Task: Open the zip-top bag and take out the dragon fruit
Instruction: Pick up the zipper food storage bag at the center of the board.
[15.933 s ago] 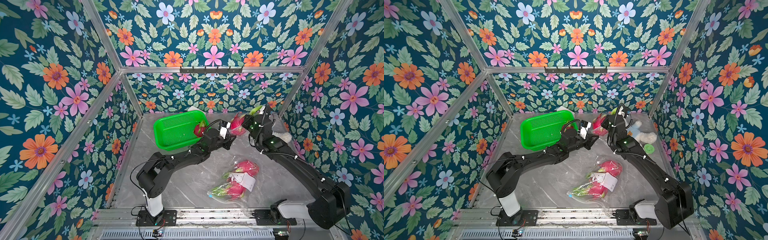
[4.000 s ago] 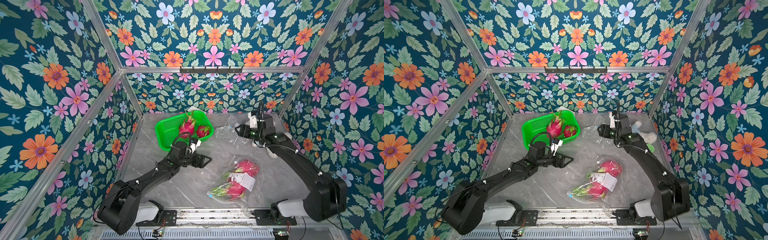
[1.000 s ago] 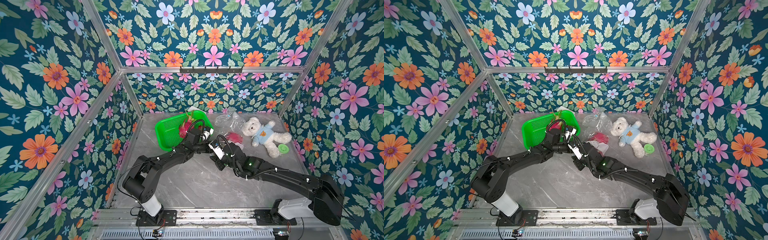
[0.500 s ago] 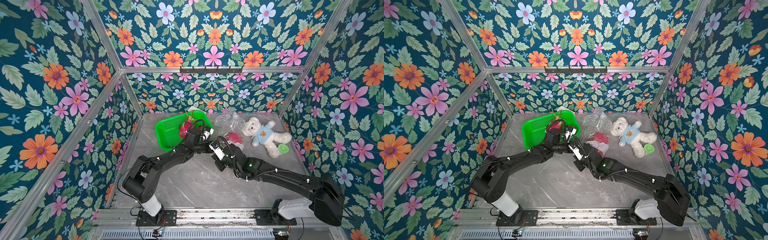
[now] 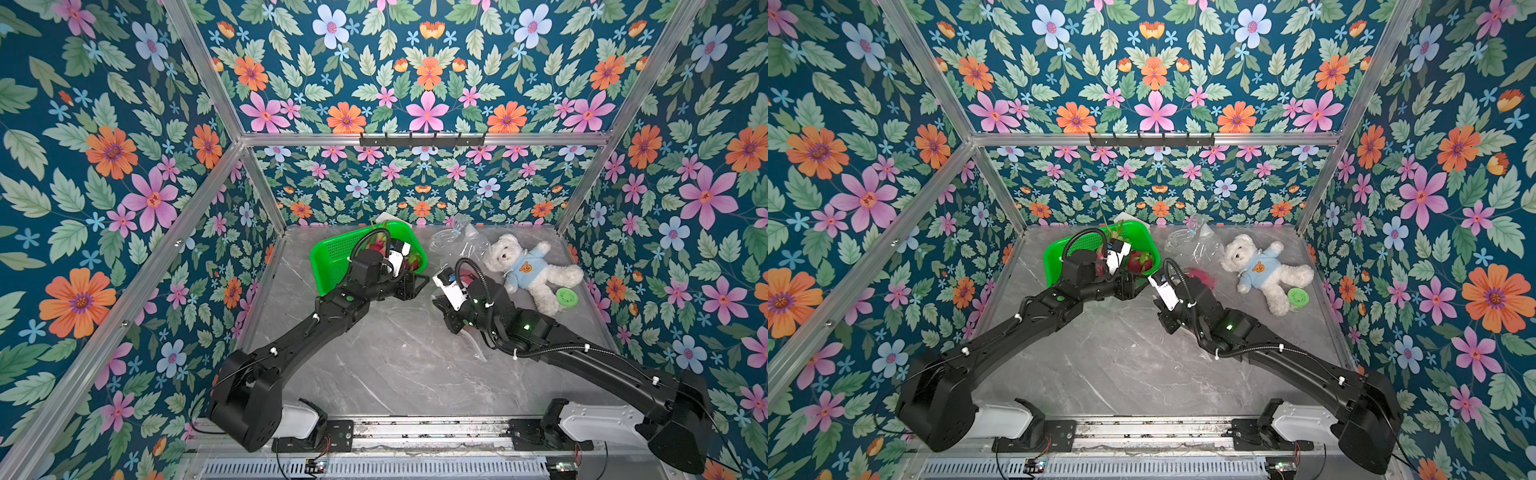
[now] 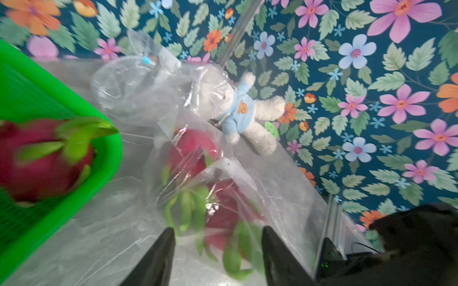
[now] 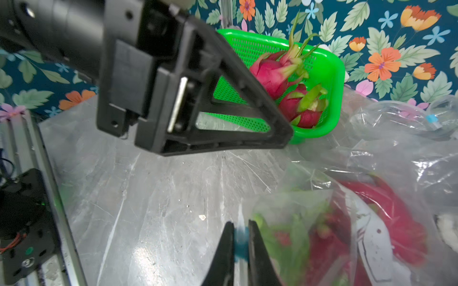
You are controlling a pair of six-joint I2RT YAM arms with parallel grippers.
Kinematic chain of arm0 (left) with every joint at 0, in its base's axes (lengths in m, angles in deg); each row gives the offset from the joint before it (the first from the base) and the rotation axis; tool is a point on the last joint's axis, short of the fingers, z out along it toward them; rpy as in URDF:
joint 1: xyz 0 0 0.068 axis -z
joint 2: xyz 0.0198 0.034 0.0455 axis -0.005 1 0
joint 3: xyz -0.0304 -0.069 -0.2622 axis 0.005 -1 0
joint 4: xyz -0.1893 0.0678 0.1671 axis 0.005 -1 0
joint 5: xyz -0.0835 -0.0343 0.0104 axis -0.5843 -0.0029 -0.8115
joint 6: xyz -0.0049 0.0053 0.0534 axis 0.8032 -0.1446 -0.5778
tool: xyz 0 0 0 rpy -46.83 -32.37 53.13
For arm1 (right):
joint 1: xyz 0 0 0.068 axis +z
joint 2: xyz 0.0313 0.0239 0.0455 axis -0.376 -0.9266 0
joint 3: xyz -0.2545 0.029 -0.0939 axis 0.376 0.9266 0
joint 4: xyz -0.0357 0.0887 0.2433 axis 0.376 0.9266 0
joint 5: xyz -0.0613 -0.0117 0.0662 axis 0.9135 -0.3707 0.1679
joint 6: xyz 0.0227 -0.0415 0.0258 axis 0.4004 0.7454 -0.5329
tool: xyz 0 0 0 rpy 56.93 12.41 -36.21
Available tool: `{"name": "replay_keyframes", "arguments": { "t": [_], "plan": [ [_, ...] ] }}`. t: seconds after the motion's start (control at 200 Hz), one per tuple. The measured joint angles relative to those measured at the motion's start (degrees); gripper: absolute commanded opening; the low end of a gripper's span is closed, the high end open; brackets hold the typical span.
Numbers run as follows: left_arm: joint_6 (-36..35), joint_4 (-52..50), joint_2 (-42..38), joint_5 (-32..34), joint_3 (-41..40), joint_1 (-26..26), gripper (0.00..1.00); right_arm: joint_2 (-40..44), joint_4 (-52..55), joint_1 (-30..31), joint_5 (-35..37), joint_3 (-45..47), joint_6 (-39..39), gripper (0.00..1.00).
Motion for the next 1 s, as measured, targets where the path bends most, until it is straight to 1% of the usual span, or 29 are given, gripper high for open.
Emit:
{"name": "replay_keyframes", "arguments": {
  "t": [0.02,0.045,0.06,0.125,0.235,0.37,0.49,0.62,0.72,0.775,0.865,1.0],
  "plan": [
    [-0.4,0.0,-0.9,0.9,-0.4,0.0,0.87,0.5,0.4,-0.7,-0.7,-0.4,-0.2,0.0],
    [-1.1,0.1,-2.0,1.8,-1.0,0.0,0.97,1.1,1.1,-1.5,-1.6,-1.0,-0.4,0.0],
    [-1.4,0.1,-2.8,2.4,-1.3,0.0,0.99,1.5,1.3,-1.9,-2.1,-1.4,-0.5,0.0],
    [-2.1,0.4,-5.3,5.6,-2.4,-0.1,0.99,2.6,3.0,-3.1,-4.0,-3.3,-0.5,0.0],
    [-3.7,1.2,-7.5,8.5,-2.4,-0.1,0.99,3.3,6.5,-3.6,-6.7,-7.8,-0.3,0.0],
    [-6.4,1.3,-7.9,8.4,-0.8,-0.2,0.99,2.9,9.4,-3.7,-9.7,-11.9,-0.1,0.0],
    [-10.0,1.4,-9.0,5.6,-0.6,-0.5,0.99,2.1,10.6,-3.7,-12.0,-12.5,-0.1,0.0],
    [-14.6,2.6,-10.2,0.8,-1.3,-0.8,0.99,0.5,11.5,-5.0,-14.2,-12.0,-0.6,0.0],
    [-17.8,3.0,-10.0,-3.6,-1.7,-0.8,0.99,-0.4,11.6,-7.6,-17.0,-11.2,-1.9,0.0],
    [-19.2,3.4,-9.6,-6.2,-1.9,-0.9,0.97,-0.5,11.5,-9.5,-18.9,-10.7,-2.5,0.0],
    [-20.7,3.9,-8.3,-10.5,-2.0,-1.1,0.95,-0.2,11.0,-12.4,-22.1,-9.6,-4.1,0.0],
    [-21.3,4.3,-6.3,-15.9,-2.0,-1.2,0.95,0.9,10.3,-15.4,-25.9,-8.6,-5.7,0.0]
  ]
}}
